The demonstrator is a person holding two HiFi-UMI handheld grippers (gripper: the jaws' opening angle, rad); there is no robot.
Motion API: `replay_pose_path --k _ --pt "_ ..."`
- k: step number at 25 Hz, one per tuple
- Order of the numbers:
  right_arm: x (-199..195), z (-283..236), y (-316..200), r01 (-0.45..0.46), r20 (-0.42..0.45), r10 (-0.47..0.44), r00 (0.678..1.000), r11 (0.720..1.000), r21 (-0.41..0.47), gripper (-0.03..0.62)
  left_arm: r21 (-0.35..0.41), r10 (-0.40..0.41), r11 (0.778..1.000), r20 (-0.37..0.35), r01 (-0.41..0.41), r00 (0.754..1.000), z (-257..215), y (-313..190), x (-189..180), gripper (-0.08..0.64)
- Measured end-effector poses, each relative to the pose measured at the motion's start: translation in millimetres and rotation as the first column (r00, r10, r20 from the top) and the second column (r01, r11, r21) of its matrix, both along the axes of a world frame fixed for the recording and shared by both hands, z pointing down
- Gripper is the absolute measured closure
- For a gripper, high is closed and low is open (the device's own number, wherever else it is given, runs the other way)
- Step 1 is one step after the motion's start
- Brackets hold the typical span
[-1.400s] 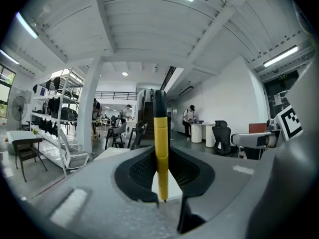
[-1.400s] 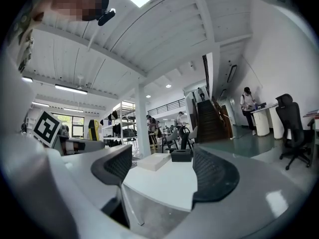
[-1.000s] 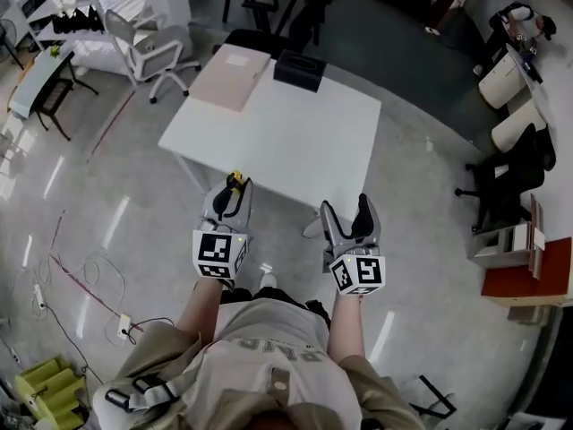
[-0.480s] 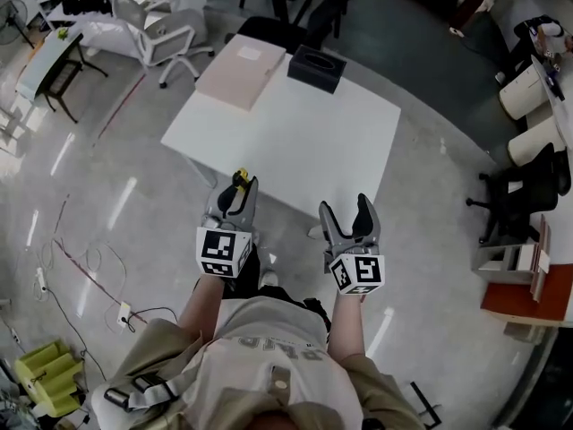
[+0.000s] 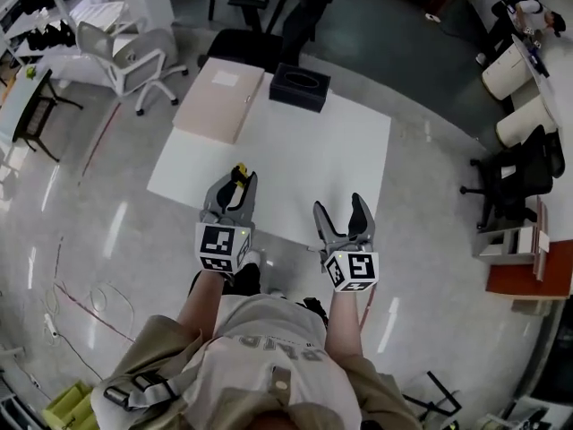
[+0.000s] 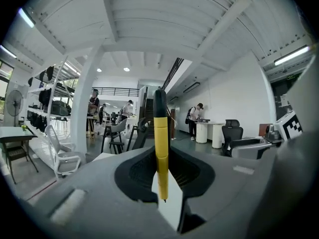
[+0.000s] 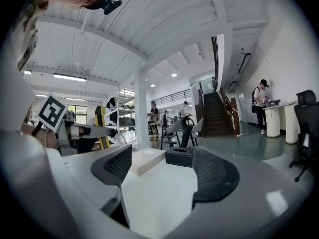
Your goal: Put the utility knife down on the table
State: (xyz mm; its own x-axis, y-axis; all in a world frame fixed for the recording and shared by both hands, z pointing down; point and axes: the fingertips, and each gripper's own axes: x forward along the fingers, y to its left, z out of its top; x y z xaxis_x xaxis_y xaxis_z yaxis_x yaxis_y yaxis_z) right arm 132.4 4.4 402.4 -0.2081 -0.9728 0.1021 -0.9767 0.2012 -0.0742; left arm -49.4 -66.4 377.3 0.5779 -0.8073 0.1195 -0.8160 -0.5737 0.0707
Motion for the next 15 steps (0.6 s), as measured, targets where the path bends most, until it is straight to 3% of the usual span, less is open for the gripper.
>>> replay_pose_path --k 7,11,15 --pt "-0.5 15.5 -38.7 -0.076 -0.004 0.076 0.997 0.997 -0.031 0.218 -0.036 0.143 0.989 -0.023 -0.144 0.989 6.1 -56.9 27.7 0.492" --pt "-6.2 30.0 -49.0 -0.082 -0.02 0.081 0.996 0.994 -0.065 0.216 -0.108 0.192 0.973 -0.107 -0.204 0.976 18.1 -75.0 40.1 0.492" --pt "-17.1 44.7 -57.2 -0.036 -0.057 0.03 0.998 0.993 -0.114 0.215 -0.207 0.197 0.949 -0.205 -0.239 0.959 36.5 -84.0 50.8 0.492"
